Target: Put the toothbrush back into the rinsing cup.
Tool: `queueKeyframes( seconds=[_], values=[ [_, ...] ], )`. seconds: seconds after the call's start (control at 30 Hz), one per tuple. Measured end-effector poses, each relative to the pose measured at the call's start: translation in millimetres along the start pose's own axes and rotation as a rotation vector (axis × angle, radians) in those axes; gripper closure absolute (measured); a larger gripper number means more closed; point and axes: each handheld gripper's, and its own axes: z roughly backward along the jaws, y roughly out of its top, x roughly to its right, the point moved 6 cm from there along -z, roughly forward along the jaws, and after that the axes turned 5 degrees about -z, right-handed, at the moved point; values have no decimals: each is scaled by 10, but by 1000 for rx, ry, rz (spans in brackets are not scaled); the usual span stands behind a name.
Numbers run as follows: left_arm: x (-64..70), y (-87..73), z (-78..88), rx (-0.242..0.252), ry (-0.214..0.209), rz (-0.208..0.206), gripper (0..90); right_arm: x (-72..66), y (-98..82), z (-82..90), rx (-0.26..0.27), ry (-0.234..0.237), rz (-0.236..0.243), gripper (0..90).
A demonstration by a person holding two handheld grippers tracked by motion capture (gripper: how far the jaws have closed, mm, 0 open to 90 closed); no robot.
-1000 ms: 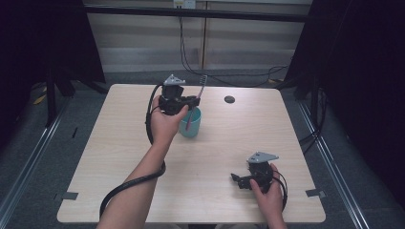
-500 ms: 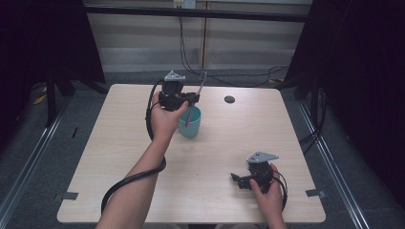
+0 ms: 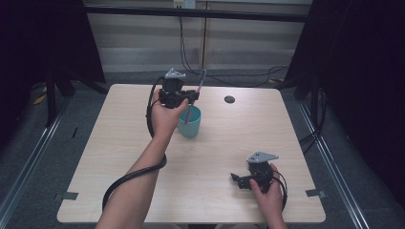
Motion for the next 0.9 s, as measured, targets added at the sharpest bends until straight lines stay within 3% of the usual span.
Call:
queueKeyframes(
  seconds=[0.9],
  values=[
    [-154, 52, -218, -17, 31, -28, 791, -6, 3, -4, -2, 0, -2, 106]
  ],
)
